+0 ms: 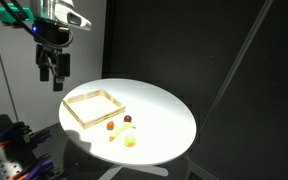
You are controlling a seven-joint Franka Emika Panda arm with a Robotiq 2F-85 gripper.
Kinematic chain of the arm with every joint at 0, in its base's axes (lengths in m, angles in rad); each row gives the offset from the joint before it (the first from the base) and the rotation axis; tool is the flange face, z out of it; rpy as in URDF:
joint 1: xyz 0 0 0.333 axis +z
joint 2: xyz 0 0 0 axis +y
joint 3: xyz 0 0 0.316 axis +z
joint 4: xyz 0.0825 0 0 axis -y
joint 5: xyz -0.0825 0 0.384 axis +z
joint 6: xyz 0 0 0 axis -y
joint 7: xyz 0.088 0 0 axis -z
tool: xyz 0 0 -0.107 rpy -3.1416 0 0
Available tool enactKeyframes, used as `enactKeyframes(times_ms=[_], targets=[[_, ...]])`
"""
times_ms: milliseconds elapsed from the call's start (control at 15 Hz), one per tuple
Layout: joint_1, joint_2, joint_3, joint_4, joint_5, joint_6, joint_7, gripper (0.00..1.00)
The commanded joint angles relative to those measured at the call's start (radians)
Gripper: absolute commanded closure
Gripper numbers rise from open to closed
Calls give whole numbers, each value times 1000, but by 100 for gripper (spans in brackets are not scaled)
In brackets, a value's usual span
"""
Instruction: Put the plum in the crate
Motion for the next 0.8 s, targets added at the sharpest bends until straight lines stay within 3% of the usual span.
enactKeyframes(times_ms=[0, 733], targets=[[23, 28, -11, 14, 14, 23, 4, 0], [54, 223, -35, 48, 109, 301, -9, 0]])
